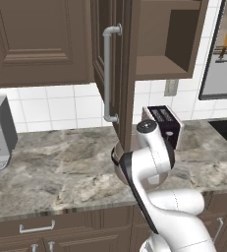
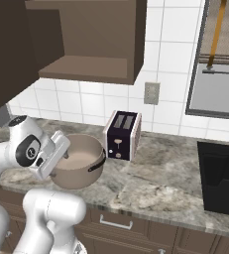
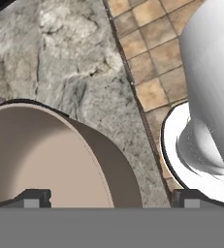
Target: Pick the kettle from the cabinet and place it on a stove burner. Then pick the pot from the counter and place it on another stove burner. Finally, turn both burners on.
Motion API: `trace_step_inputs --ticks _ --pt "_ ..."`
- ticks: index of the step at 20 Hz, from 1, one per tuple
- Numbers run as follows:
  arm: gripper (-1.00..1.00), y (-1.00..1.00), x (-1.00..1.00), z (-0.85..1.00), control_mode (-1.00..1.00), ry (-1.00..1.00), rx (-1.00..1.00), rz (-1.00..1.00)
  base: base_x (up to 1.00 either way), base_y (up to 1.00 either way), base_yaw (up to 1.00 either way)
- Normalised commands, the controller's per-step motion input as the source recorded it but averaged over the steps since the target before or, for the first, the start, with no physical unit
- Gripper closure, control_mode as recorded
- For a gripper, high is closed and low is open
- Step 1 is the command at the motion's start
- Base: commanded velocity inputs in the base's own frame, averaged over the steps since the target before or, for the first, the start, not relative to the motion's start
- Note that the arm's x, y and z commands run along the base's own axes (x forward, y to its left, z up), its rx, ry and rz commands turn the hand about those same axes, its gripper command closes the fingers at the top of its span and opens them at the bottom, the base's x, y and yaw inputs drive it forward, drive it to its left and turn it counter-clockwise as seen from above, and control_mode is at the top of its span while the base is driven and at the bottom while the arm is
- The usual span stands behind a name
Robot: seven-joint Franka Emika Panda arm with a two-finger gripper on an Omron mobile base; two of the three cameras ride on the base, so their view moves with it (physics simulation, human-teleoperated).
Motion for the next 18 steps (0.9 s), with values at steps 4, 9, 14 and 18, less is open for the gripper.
trace_step_inputs --ticks 4,9,14,18 --pt "-1.0 0.07 0.17 -0.23 -1.0 0.0 0.02 0.0 0.0 0.0 0.0" --pt "-1.0 0.08 0.11 -0.21 -1.0 0.0 0.01 0.0 0.0 0.0 0.0" --pt "-1.0 0.06 0.03 -0.2 -1.0 0.0 0.0 0.0 0.0 0.0 0.0" --pt "-1.0 0.02 0.0 -0.18 -1.0 -0.01 0.0 0.0 0.0 0.0 0.0"
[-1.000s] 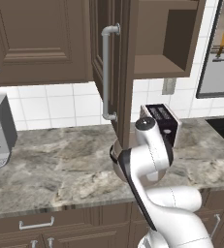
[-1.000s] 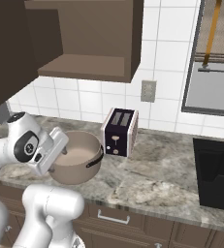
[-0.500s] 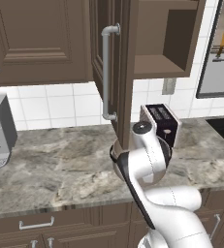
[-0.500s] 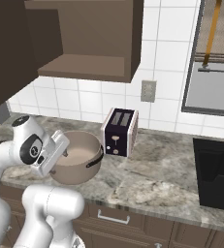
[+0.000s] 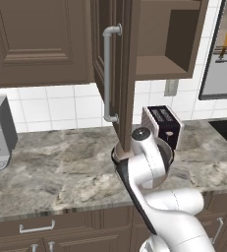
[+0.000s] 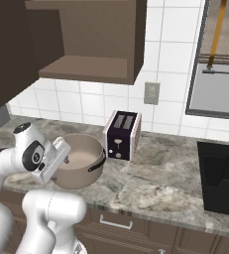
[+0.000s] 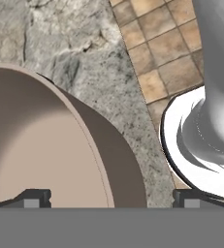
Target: Pick the kettle from the cabinet and place it on a stove burner. Then pick the pot from the counter and place it on another stove burner. Finally, turn both burners on.
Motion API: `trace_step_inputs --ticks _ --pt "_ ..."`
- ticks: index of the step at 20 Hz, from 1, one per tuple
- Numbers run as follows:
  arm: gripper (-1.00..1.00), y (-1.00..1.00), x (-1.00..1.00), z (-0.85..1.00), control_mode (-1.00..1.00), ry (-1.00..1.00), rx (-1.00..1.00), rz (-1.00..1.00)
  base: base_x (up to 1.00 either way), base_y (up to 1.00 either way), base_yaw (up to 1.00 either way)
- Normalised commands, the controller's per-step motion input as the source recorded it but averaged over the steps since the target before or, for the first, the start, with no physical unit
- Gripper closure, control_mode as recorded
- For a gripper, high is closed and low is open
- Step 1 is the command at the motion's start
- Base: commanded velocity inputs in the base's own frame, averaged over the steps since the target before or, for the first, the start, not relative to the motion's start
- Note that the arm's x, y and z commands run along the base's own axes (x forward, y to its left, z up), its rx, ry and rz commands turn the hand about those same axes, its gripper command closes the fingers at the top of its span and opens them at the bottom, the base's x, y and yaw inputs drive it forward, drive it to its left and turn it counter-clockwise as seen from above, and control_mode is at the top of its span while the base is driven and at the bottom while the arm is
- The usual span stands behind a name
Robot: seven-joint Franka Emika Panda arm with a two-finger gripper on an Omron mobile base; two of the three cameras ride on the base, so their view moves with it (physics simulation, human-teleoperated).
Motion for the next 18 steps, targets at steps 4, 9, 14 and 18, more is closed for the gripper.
trace_step_inputs --ticks 4,9,14,18 --pt "-1.0 0.02 0.0 -0.17 -1.0 0.0 0.0 0.0 0.0 0.0 0.0" --pt "-1.0 0.02 0.0 -0.16 -1.0 0.0 0.0 0.0 0.0 0.0 0.0" --pt "1.0 0.09 0.0 -0.18 -1.0 0.0 0.0 0.0 0.0 0.0 0.0" --pt "1.0 0.01 0.0 -0.08 -1.0 0.02 0.0 0.0 0.0 0.0 0.0"
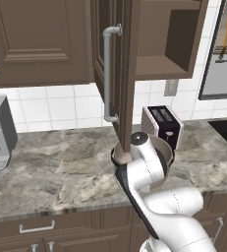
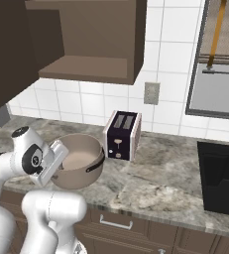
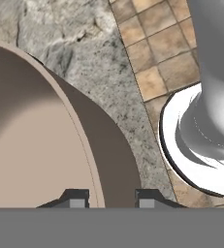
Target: Pick the kettle from the cabinet and place it on a stove burner. Then pick the pot from the counter and place it on another stove burner. Finally, turn both burners on.
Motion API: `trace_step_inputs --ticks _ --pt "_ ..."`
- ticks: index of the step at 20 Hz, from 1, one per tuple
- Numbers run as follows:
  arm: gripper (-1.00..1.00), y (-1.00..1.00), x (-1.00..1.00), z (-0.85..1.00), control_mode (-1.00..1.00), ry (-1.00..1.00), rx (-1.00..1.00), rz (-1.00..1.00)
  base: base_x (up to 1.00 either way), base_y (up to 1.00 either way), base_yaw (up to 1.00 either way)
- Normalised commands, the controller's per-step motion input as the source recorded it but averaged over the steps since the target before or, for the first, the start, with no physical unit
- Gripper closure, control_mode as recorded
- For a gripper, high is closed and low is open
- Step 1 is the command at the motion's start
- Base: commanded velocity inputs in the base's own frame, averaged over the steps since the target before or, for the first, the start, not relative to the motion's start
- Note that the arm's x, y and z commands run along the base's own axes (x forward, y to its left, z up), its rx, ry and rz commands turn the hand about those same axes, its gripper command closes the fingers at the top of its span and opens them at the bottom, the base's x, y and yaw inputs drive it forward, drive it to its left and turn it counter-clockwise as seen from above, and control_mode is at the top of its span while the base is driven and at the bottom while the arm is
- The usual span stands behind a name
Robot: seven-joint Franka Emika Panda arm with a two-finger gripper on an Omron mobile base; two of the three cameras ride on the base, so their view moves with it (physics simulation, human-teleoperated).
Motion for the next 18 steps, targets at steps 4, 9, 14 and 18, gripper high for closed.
trace_step_inputs --ticks 4,9,14,18 --pt "1.0 0.02 0.0 0.0 -1.0 0.01 0.0 0.0 0.0 0.0 0.0" --pt "1.0 0.0 0.0 -0.01 -1.0 0.0 0.0 0.0 0.0 0.0 0.0" --pt "1.0 0.0 -0.01 0.0 -1.0 0.0 0.0 0.0 0.0 0.0 0.0" --pt "1.0 0.0 -0.03 0.15 -1.0 -0.03 0.0 -0.03 0.0 0.0 0.0"
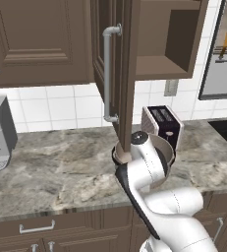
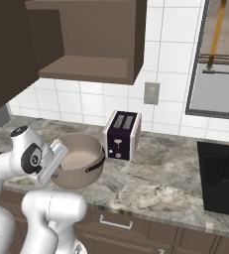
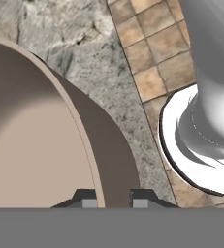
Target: Pick the kettle from the cabinet and place it on a stove burner. Then pick the pot from the counter and place it on another stove burner. Finally, turn both burners on.
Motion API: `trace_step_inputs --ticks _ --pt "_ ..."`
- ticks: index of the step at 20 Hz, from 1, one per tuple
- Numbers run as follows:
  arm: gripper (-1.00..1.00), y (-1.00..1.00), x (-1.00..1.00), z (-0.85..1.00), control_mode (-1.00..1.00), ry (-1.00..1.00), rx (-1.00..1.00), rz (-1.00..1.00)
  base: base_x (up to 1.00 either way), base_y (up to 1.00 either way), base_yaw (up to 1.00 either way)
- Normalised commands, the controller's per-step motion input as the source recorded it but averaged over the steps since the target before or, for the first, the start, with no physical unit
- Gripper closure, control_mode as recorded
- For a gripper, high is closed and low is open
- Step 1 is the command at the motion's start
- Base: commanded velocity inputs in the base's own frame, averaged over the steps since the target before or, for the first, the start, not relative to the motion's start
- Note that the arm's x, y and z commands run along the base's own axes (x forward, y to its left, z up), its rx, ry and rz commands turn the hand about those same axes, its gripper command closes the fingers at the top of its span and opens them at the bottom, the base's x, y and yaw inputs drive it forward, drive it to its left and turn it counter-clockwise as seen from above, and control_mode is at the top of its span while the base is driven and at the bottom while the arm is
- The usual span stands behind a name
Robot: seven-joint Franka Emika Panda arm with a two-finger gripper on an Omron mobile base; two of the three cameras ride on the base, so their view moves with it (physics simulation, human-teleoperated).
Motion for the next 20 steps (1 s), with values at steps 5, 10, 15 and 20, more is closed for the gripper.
trace_step_inputs --ticks 5,10,15,20 --pt "1.0 -0.08 -0.05 0.22 -1.0 -0.07 0.0 -0.05 0.0 0.0 0.0" --pt "1.0 -0.1 -0.06 0.25 -1.0 -0.08 0.0 -0.05 0.0 0.0 0.0" --pt "1.0 -0.23 -0.12 0.23 -1.0 -0.06 0.0 -0.05 0.0 0.0 0.0" --pt "1.0 -0.36 -0.01 0.23 -1.0 -0.01 0.0 -0.05 0.0 0.0 0.0"
